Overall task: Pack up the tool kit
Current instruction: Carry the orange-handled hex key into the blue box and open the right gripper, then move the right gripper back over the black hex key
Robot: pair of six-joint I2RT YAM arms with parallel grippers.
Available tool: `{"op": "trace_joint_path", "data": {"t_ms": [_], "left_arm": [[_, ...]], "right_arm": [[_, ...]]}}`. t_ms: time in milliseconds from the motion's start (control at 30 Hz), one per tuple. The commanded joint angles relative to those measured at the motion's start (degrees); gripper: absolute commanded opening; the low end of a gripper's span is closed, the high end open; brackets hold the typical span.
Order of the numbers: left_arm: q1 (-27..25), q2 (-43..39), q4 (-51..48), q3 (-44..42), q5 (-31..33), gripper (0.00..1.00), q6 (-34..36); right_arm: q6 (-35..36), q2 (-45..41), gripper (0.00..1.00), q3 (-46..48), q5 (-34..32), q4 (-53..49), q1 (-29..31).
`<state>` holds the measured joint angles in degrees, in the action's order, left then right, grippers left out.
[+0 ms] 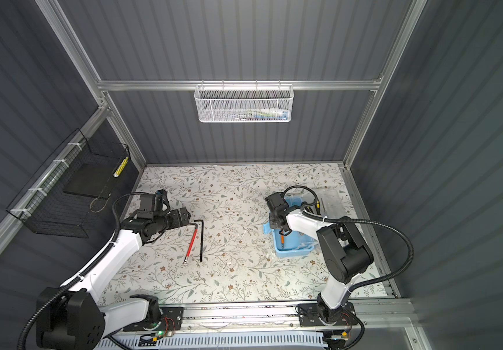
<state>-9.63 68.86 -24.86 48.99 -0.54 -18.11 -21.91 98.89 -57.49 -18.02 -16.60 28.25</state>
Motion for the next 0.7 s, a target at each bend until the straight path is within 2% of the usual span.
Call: {"op": "trace_joint_path", "data": {"t_ms": [0, 267, 433, 600, 667], "left_arm": [[0.45, -0.57, -2.03, 0.83, 1.27, 1.0, 0.9], [0.41, -1.22, -2.04, 1.16, 2.11, 0.99, 1.06], [0.4, -1.91, -1.58, 0.86, 2.91, 0.99, 1.03], [0.4, -1.55, -1.24, 0.53, 4.06, 0.99, 1.06], [0.44, -1.62, -1.41, 0.49, 4.15, 0.99, 0.88]], "right_arm": [[1.3, 0.01, 0.24, -2.2, -1.41, -2.38, -0.24], [2.33, -6.02, 0.35, -5.55, -1.74, -7.92, 0.84], [3.01, -9.18, 0.39, -8.46, -2.4, -9.7, 5.54], [1.65, -3.57, 0.46, -13.4, 11.58, -6.08, 11.81], [1.43, -0.09, 0.48, -15.45, 14.37, -4.03, 14.52]]}}
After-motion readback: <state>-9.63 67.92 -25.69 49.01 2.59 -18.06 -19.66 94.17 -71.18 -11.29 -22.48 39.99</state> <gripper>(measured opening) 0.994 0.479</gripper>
